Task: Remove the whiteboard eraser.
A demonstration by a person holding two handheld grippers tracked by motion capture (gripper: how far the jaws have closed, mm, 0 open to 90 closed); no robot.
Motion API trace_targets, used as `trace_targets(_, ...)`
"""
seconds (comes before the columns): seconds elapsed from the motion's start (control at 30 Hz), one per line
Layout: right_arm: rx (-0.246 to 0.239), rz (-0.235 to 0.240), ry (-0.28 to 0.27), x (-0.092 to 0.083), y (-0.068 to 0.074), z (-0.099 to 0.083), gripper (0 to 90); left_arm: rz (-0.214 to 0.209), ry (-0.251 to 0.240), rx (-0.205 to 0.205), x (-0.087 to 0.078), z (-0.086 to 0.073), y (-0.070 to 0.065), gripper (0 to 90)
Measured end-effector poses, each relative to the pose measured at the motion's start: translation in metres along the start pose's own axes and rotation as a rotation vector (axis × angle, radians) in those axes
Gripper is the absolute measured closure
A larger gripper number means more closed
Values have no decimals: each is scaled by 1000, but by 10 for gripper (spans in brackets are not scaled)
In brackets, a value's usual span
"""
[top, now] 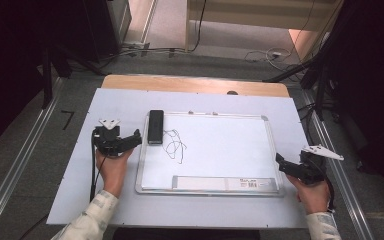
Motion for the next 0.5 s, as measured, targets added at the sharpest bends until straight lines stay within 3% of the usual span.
trace_targets(0.17, 2, 2, 0, 0, 0, 0, 81, -28, -9, 25, 13, 7, -19, 81)
trace_targets(0.33, 3, 4, 0, 0, 0, 0, 81, -40, -33, 35, 20, 16, -28, 125)
trace_targets(0.5, 3, 6, -1, 0, 0, 0, 81, -62, -22, 46, 30, 24, -41, 150)
Point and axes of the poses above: each handheld gripper's, and its own axes: x roughly forward along the jaws, z roughly out of its top, y roughly to its left, the point moved 5 cm from there along x, roughly forward along the jaws
